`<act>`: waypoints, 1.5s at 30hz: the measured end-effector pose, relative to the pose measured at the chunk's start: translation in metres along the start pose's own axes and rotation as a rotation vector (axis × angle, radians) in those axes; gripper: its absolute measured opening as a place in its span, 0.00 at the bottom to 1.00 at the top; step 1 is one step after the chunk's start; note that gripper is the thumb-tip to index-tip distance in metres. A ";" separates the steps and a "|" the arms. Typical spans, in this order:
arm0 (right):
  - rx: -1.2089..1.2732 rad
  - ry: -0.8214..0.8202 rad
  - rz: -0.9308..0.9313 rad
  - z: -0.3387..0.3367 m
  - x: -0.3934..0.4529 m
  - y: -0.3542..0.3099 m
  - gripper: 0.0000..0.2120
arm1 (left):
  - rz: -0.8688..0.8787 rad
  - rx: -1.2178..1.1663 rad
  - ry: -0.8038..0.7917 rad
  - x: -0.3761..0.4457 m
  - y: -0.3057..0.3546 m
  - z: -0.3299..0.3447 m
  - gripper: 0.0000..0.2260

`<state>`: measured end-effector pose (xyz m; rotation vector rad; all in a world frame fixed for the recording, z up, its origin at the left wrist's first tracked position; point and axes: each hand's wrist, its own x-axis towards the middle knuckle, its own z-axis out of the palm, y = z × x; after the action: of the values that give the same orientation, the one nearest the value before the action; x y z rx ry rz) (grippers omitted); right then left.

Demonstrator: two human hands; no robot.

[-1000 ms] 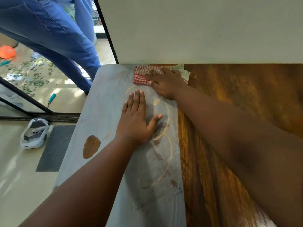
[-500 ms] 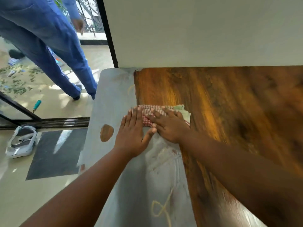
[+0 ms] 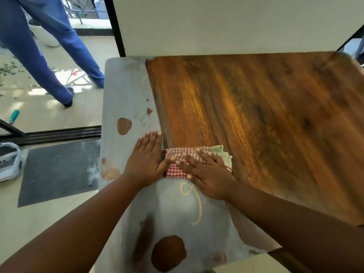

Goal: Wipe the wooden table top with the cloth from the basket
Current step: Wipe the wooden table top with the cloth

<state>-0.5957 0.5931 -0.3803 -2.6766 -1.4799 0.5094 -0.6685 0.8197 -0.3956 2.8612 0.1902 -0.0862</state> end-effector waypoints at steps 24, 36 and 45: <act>0.090 -0.012 -0.008 0.069 -0.170 -0.064 0.21 | -0.159 0.085 -0.051 -0.092 0.049 0.016 0.41; 0.028 -0.001 -0.109 0.066 -0.179 -0.040 0.24 | -0.340 0.130 -0.040 -0.161 0.044 0.009 0.40; -0.023 0.077 -0.006 0.073 -0.170 -0.061 0.25 | -0.255 0.130 -0.022 -0.171 0.031 0.017 0.40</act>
<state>-0.7512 0.4763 -0.3932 -2.6758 -1.4820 0.3858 -0.8342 0.7647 -0.3910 2.9471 0.5635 -0.1859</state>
